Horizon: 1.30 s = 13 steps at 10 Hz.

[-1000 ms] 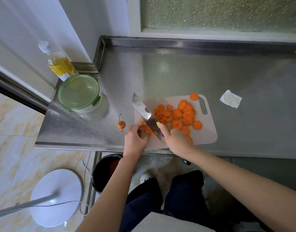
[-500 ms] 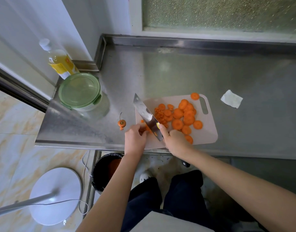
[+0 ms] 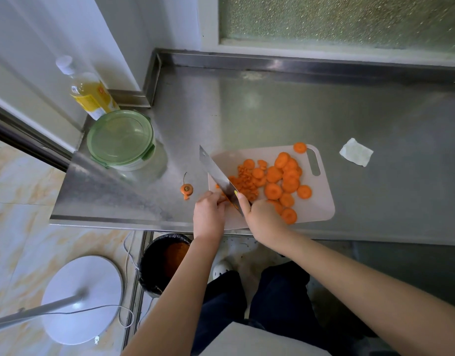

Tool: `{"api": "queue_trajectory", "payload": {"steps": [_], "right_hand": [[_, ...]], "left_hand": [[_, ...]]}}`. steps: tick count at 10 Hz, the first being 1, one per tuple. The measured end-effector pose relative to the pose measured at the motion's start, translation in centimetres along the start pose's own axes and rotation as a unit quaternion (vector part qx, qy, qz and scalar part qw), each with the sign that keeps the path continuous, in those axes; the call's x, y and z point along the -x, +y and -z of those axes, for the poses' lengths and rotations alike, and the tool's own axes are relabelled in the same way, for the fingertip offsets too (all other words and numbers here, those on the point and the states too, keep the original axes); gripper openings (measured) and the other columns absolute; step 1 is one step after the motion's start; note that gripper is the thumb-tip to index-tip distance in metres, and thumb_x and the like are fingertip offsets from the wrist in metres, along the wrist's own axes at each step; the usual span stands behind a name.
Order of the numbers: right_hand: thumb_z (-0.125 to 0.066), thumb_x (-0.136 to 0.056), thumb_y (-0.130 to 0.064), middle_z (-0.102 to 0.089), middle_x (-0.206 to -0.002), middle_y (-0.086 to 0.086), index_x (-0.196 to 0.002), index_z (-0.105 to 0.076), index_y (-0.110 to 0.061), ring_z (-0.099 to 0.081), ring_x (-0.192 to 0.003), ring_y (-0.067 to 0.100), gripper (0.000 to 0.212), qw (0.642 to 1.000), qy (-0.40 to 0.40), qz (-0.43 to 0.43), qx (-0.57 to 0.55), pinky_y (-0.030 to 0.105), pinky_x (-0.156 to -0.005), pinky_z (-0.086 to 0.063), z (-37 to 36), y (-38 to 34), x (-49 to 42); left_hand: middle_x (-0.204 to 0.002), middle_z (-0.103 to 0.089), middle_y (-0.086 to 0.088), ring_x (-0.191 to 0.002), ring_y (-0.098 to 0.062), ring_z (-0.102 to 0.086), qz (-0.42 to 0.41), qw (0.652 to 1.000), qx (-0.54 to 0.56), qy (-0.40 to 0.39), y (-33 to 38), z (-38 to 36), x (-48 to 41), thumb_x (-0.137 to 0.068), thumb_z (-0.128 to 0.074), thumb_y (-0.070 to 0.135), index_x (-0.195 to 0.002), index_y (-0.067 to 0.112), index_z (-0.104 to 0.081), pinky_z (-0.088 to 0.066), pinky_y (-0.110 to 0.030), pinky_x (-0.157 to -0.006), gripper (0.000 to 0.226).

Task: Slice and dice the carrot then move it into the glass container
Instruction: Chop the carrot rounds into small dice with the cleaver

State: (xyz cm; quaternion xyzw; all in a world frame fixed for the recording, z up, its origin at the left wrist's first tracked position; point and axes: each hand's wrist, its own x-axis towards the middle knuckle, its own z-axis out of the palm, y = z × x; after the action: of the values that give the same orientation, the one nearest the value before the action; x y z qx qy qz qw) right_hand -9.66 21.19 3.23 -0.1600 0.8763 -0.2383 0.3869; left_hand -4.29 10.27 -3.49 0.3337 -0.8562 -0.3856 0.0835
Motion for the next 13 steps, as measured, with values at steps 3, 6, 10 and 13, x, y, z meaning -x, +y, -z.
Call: {"api": "queue_trajectory", "payload": {"steps": [3,6,10,13], "right_hand": [[-0.024,-0.105,-0.028,-0.048,-0.081,0.010,-0.135,-0.037,0.008,-0.050,-0.084,0.029,0.049,0.999,-0.007,-0.003,0.043,0.034,-0.070,-0.038,-0.9,-0.8,-1.1],[-0.024,-0.104,-0.038,-0.043,-0.068,0.004,-0.125,-0.053,0.000,-0.040,-0.057,0.016,0.052,0.998,0.013,-0.046,-0.043,0.023,-0.048,-0.030,-0.9,0.2,-2.2],[-0.026,-0.097,-0.057,-0.056,-0.065,0.014,-0.054,-0.041,-0.009,-0.053,-0.067,0.027,0.066,0.990,0.112,-0.020,-0.080,0.029,-0.058,-0.039,0.8,2.9,-2.9],[-0.033,-0.094,-0.060,-0.041,-0.046,0.004,-0.050,-0.039,-0.013,-0.039,-0.046,0.020,0.065,0.974,0.156,0.020,-0.165,0.031,-0.051,-0.031,4.7,4.7,-2.9]], "left_hand": [[-0.080,-0.062,-0.011,-0.071,-0.018,-0.050,0.013,1.000,0.010,-0.012,-0.1,0.1,-0.2,-0.081,-0.059,-0.005,-0.082,0.001,-0.072,-0.029,-0.015,-0.060,0.014],[-0.089,-0.062,-0.006,-0.075,-0.013,-0.048,0.018,1.000,0.007,-0.014,0.4,0.4,0.0,-0.086,-0.058,0.001,-0.091,0.005,-0.072,-0.029,-0.013,-0.062,0.016],[-0.094,-0.068,-0.013,-0.086,-0.027,-0.061,-0.021,0.999,-0.001,-0.039,1.7,-0.2,-0.2,-0.083,-0.053,-0.005,-0.093,0.005,-0.073,-0.043,-0.024,-0.076,0.025],[-0.119,-0.044,-0.006,-0.095,-0.025,-0.054,-0.079,0.996,-0.021,-0.035,2.1,-0.5,-0.5,-0.093,-0.049,0.012,-0.113,0.007,-0.053,-0.043,-0.028,-0.074,0.021]]}}
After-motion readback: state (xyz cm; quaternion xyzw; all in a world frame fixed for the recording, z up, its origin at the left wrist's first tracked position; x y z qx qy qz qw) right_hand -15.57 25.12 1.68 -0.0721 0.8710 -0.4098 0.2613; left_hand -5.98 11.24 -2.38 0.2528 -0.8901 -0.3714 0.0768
